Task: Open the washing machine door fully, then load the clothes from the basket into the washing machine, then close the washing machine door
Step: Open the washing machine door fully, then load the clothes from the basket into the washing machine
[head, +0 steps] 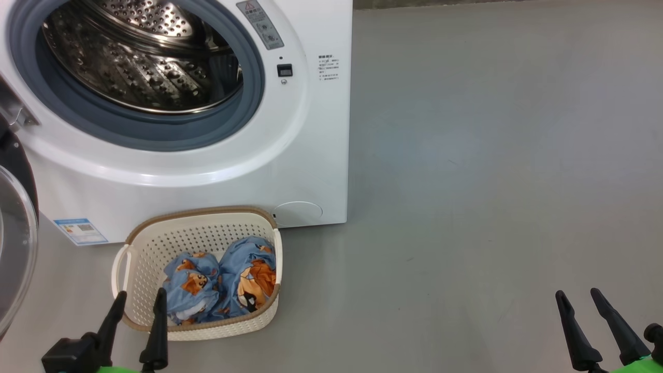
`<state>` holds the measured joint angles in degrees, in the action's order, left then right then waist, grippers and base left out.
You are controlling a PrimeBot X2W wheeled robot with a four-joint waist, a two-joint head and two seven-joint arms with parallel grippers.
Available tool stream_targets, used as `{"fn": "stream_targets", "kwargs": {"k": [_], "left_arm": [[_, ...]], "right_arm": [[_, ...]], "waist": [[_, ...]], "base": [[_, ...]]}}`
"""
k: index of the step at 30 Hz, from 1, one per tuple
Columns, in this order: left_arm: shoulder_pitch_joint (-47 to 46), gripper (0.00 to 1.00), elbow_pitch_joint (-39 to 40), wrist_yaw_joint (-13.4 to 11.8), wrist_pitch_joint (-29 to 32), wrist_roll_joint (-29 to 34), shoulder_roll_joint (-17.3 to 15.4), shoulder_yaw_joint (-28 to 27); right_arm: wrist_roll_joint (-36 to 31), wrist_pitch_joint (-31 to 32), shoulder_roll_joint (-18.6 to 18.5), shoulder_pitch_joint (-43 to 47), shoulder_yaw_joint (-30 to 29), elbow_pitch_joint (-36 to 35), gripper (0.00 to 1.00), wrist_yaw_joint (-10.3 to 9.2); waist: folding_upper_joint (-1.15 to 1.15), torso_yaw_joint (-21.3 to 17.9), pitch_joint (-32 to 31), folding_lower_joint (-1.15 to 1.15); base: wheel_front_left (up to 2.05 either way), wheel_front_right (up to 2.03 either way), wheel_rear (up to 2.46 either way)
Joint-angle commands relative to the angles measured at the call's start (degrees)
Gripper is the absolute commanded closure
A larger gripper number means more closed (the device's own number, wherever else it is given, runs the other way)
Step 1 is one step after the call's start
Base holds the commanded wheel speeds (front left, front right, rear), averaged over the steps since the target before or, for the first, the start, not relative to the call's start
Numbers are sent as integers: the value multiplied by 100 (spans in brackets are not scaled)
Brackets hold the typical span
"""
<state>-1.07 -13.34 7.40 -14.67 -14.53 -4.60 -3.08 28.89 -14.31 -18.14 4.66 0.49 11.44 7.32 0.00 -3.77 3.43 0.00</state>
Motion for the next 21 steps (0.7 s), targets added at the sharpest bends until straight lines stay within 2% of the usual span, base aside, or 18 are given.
{"fn": "stream_targets", "kwargs": {"k": [1,13,21], "left_arm": [[-99,0,148,9,-33,-35,-98,-148],[-148,0,181,9,-33,-297,-159,-96],[-182,0,187,9,-33,-409,-212,-55]], "right_arm": [[-13,-69,-135,-172,55,-141,0,17],[-14,-69,-130,-188,56,-162,0,17],[-6,-69,-129,-202,57,-168,0,17]], "waist": [[0,3,-6,0],[0,30,41,0],[0,29,89,0]], "base": [[0,0,0],[2,-6,4],[46,-131,85]]}}
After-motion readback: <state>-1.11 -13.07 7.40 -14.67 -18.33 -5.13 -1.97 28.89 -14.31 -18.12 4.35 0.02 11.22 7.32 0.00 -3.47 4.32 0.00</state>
